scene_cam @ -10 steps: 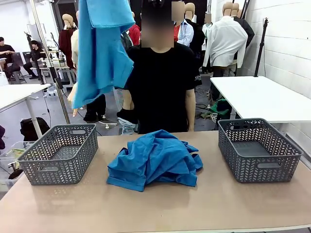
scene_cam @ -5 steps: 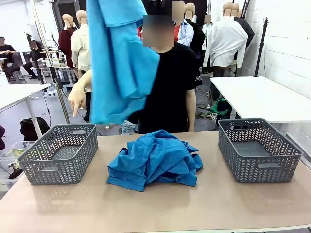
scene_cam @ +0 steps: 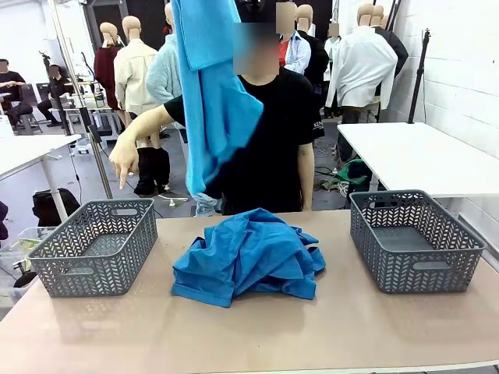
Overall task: Sort the tops and bottoms.
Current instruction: Sort the clothes according to human instructions.
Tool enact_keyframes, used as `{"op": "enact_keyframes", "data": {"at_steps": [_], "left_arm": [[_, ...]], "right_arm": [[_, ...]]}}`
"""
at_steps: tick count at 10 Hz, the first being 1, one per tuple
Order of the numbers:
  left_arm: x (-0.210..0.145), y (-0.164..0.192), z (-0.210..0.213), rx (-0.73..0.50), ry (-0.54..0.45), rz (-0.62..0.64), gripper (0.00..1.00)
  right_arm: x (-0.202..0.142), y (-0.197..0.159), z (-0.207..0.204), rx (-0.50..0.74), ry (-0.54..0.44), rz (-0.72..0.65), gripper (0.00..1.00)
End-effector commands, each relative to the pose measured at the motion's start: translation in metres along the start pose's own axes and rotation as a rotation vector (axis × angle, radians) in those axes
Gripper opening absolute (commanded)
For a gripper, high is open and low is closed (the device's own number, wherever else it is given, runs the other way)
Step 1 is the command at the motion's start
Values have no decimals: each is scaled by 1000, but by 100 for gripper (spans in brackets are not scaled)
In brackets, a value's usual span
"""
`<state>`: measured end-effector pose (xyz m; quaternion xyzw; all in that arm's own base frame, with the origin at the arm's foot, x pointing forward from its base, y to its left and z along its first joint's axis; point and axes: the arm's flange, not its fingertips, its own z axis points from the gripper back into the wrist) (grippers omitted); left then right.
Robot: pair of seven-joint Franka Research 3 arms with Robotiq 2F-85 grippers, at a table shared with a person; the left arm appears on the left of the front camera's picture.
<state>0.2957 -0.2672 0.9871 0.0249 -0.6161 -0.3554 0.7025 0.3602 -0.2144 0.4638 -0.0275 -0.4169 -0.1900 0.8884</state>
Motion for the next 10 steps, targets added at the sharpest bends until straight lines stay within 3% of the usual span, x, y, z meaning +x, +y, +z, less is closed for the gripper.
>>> {"op": "enact_keyframes", "data": {"at_steps": [1,4,7,10], "left_arm": [[-7,3,-12,2,21,4,0],[-56,52,-7,79,39,69,0],[-114,90,4,211,86,54,0],[-175,128,13,224,171,87,0]], "right_arm": [[-1,-2,0,5,10,-1,100],[-1,-2,0,5,10,-1,100],[-1,-2,0,5,10,-1,100],[-1,-2,0,5,10,-1,100]]}}
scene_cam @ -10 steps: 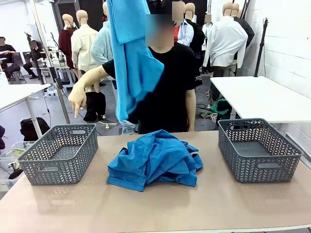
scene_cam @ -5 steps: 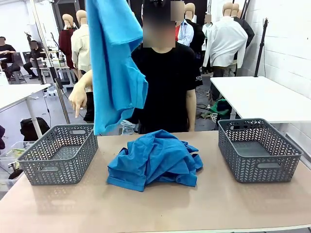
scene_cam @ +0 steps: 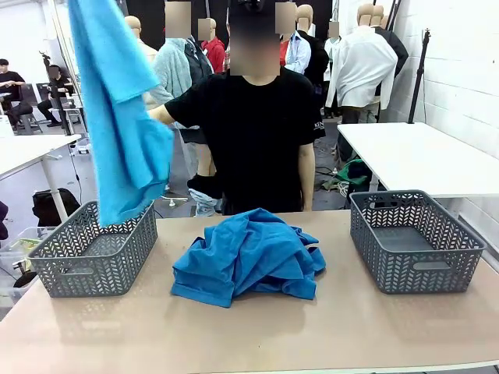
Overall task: Sort the tops and bottoms.
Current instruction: Sort the clothes according to human instructions.
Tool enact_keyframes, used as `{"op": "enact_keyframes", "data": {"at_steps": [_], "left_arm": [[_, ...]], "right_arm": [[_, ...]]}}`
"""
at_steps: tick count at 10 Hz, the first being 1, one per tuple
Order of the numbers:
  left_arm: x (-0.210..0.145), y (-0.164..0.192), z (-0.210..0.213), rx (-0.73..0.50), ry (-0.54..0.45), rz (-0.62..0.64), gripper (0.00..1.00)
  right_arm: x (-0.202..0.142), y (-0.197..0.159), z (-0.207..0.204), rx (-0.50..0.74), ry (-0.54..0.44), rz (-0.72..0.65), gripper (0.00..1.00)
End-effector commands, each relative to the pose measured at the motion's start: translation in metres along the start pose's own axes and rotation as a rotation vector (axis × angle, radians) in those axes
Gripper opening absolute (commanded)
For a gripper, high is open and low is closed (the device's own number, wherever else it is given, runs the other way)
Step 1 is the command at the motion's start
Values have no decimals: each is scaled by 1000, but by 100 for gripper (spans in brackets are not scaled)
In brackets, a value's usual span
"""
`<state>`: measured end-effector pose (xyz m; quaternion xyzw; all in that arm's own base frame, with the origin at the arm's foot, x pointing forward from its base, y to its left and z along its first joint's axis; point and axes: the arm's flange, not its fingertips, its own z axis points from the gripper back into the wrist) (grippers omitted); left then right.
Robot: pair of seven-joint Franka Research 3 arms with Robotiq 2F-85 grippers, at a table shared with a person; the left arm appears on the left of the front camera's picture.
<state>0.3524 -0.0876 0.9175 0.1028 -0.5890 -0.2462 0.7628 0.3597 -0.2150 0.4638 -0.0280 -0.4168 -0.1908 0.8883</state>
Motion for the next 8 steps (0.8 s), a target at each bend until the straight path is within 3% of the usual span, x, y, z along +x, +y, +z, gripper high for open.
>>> {"op": "enact_keyframes", "data": {"at_steps": [1,4,5,8], "left_arm": [[-34,12,2,7,35,23,0],[-68,17,2,5,94,120,0],[-53,23,-7,11,85,60,0],[-53,23,-7,11,85,60,0]], "right_arm": [[-1,-1,0,6,10,0,100],[-1,-1,0,6,10,0,100],[-1,-1,0,6,10,0,100],[-1,-1,0,6,10,0,100]]}}
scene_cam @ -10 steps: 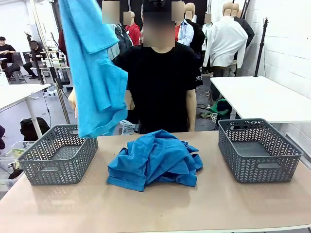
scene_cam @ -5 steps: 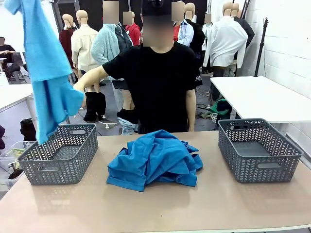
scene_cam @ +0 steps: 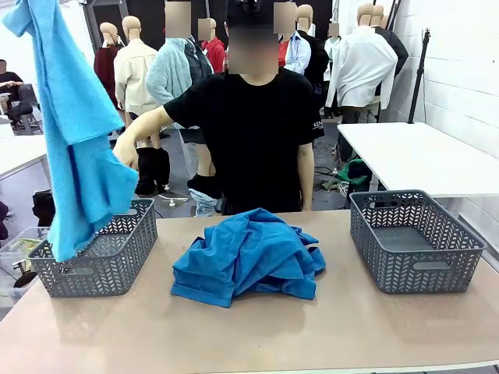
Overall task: Sort the tops and bottoms.
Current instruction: Sort the clothes according to human instructions.
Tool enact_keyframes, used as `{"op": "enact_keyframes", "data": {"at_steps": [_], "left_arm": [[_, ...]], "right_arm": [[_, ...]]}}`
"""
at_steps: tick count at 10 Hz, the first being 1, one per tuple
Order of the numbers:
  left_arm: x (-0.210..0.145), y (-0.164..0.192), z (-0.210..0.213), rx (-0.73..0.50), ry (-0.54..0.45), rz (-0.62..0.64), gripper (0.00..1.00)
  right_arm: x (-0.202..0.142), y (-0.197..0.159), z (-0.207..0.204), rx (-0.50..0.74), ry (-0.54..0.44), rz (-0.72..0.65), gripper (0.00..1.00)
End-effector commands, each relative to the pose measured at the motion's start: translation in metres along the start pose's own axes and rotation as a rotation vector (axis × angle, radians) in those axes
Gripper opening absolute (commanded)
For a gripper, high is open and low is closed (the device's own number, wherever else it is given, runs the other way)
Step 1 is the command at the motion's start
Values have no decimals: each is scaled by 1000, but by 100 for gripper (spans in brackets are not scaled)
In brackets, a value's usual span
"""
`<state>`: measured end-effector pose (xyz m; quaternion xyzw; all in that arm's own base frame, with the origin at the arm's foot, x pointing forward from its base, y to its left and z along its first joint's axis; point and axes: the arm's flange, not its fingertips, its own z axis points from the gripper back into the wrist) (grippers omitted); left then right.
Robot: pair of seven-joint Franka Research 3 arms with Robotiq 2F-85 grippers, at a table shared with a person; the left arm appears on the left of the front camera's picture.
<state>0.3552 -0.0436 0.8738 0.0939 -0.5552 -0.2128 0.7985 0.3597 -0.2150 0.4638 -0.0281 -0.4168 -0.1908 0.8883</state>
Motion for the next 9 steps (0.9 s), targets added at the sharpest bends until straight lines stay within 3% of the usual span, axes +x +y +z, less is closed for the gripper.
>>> {"op": "enact_keyframes", "data": {"at_steps": [1,3,7,9], "left_arm": [[5,4,3,9,-12,-12,0],[-11,7,-19,-50,67,1,0],[-41,40,-89,-29,196,157,0],[-64,53,-110,-2,269,130,0]], "right_arm": [[-1,-1,0,6,10,0,100],[-1,-1,0,6,10,0,100],[-1,-1,0,6,10,0,100],[-1,-1,0,6,10,0,100]]}}
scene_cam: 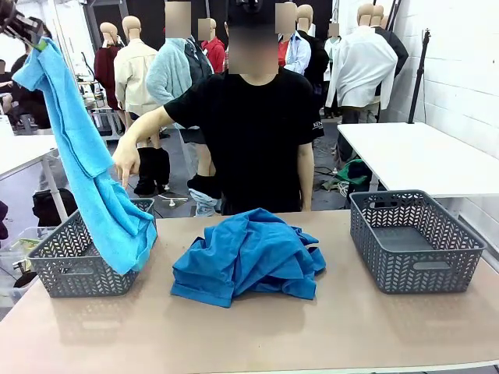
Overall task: Sort the tops and bottoms.
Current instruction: Sort the clothes according to human instructions.
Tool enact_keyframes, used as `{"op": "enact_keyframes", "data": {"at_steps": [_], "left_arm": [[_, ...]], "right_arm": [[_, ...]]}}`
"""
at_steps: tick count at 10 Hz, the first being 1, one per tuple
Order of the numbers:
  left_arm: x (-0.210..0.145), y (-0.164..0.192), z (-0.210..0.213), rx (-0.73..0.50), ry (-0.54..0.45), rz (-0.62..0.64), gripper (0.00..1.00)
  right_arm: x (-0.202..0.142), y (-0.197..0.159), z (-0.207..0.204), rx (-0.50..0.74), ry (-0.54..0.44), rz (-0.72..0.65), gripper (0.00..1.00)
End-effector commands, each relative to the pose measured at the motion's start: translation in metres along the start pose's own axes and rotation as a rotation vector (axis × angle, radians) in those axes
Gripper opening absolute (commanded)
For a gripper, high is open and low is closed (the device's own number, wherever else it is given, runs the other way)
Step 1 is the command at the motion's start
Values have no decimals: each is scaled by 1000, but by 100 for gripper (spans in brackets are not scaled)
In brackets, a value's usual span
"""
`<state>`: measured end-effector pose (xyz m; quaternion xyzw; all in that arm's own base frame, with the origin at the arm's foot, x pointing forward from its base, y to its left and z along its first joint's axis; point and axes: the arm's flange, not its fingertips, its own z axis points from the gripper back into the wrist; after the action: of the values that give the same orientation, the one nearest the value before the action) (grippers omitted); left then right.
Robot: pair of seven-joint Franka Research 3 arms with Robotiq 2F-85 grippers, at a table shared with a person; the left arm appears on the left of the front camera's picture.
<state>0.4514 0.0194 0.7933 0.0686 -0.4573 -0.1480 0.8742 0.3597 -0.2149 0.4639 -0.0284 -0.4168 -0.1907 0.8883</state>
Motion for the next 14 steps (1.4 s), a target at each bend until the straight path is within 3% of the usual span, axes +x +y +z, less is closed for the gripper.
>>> {"op": "enact_keyframes", "data": {"at_steps": [1,4,7,8,13,14], "left_arm": [[-12,16,-10,51,65,-13,0],[-81,41,-41,35,186,22,0],[-120,4,-65,-96,187,31,0],[-100,37,-63,-11,217,55,0],[-104,32,-62,-25,207,63,0],[-105,31,-90,-77,276,15,0]], "right_arm": [[-1,-1,0,7,10,-1,100],[-1,-1,0,7,10,-1,100],[-1,-1,0,7,10,-1,100],[-1,-1,0,7,10,-1,100],[-1,-1,0,7,10,-1,100],[-1,-1,0,7,10,-1,100]]}}
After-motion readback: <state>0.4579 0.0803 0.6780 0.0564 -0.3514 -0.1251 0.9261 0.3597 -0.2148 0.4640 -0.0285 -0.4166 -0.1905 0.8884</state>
